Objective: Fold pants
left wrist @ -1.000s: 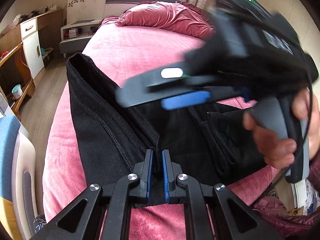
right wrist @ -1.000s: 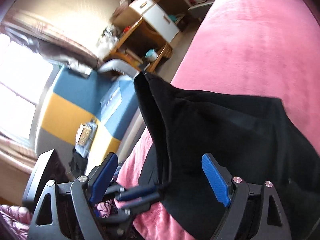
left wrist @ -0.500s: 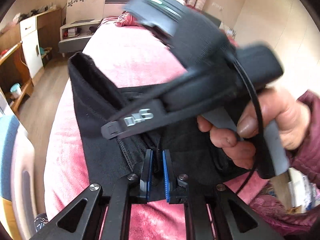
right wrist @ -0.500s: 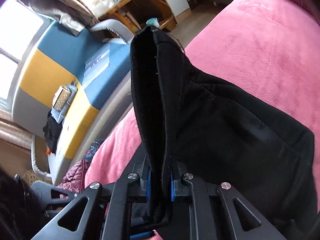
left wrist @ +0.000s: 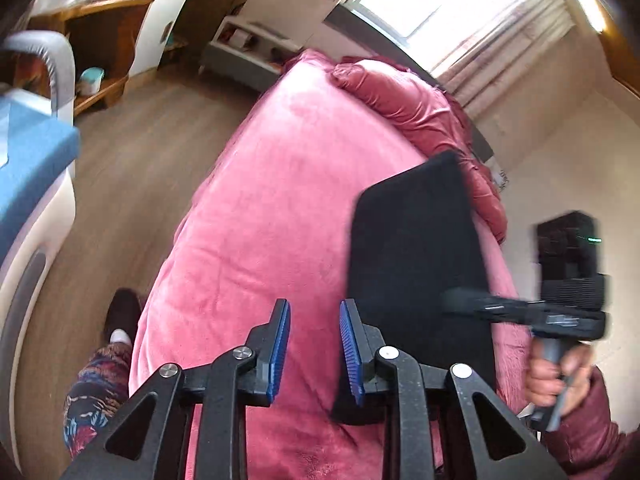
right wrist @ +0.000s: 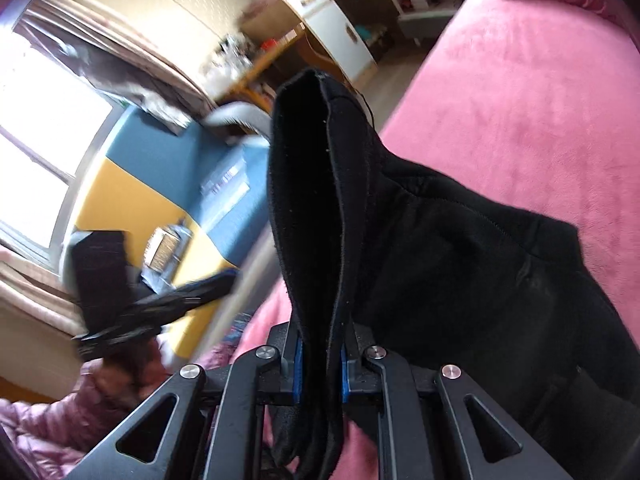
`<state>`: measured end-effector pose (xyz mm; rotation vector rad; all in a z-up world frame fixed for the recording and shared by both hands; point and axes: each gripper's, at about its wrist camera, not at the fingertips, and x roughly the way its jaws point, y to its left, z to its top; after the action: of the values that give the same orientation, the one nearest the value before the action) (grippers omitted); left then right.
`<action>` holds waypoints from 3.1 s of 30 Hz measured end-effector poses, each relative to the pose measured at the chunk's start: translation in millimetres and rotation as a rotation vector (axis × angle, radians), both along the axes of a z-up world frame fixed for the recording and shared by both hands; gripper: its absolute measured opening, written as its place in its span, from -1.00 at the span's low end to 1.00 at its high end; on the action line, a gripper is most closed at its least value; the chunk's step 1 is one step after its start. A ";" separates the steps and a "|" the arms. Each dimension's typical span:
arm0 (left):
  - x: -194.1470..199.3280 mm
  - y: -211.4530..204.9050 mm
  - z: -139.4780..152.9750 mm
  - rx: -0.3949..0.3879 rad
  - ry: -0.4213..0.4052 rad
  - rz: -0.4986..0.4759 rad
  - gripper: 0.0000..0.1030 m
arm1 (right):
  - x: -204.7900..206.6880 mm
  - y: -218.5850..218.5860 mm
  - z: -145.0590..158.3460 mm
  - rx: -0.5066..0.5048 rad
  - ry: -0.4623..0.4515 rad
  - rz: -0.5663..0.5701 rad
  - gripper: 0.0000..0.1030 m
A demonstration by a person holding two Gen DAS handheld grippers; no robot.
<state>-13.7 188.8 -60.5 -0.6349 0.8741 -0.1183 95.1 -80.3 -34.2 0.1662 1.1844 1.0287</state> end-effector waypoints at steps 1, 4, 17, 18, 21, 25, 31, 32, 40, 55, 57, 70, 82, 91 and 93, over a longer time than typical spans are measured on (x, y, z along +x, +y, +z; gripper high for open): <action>1.8 -1.2 -3.1 -0.004 0.007 -0.005 -0.47 | -2.2 -7.9 8.8 0.021 -0.005 -0.012 -0.74; 11.4 -15.6 -9.4 -0.019 0.021 -0.048 -0.45 | -7.7 -35.2 36.9 0.077 -0.035 -0.057 -0.75; 62.6 -128.9 -0.9 -0.058 0.024 -0.306 -0.42 | -29.2 -181.0 68.7 0.167 -0.055 -0.360 -0.75; 64.9 -136.8 -1.6 -0.052 0.027 -0.330 -0.42 | -30.3 -188.9 66.2 0.164 -0.051 -0.386 -0.75; 69.2 -167.5 -4.8 -0.025 0.043 -0.402 -0.42 | -34.3 -224.1 52.4 0.150 -0.033 -0.471 -0.75; 70.5 -195.6 -12.5 -0.006 0.068 -0.476 -0.42 | -35.6 -274.4 21.4 0.100 0.020 -0.579 -0.75; 65.6 -230.6 -24.0 0.040 0.102 -0.590 -0.42 | -39.1 -335.9 -40.2 0.036 0.147 -0.725 -0.75; 65.1 -235.1 -25.5 0.048 0.106 -0.603 -0.42 | -38.9 -343.2 -49.6 0.033 0.167 -0.748 -0.75; 59.4 -258.4 -35.6 0.140 0.127 -0.669 -0.42 | -48.2 -364.6 -99.6 -0.001 0.243 -0.813 -0.72; 57.2 -242.7 -23.7 0.073 0.070 -0.617 -0.42 | -137.3 -379.8 -51.1 0.107 0.215 -0.905 -0.43; 56.9 -239.6 -20.1 0.070 0.073 -0.611 -0.42 | -144.9 -373.4 -60.0 0.120 0.252 -0.910 -0.43; 42.8 -239.1 -3.4 0.097 0.009 -0.644 -0.42 | -145.5 -364.9 -75.3 0.092 0.223 -0.976 -0.84; 45.0 -264.0 -21.7 0.191 0.080 -0.718 -0.42 | -148.0 -359.0 -102.3 -0.073 0.249 -0.970 -0.83; 62.3 -225.2 5.7 0.143 -0.004 -0.592 -0.41 | -141.5 -366.3 -39.4 -0.182 0.072 -0.936 -0.21; 72.0 -216.4 11.6 0.143 -0.018 -0.558 -0.41 | -127.4 -354.3 -26.2 -0.185 0.022 -0.912 -0.21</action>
<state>58.4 -27.6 -48.9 -0.2426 1.0149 -0.5577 -32.3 -434.6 -60.3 0.5147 1.0415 0.1169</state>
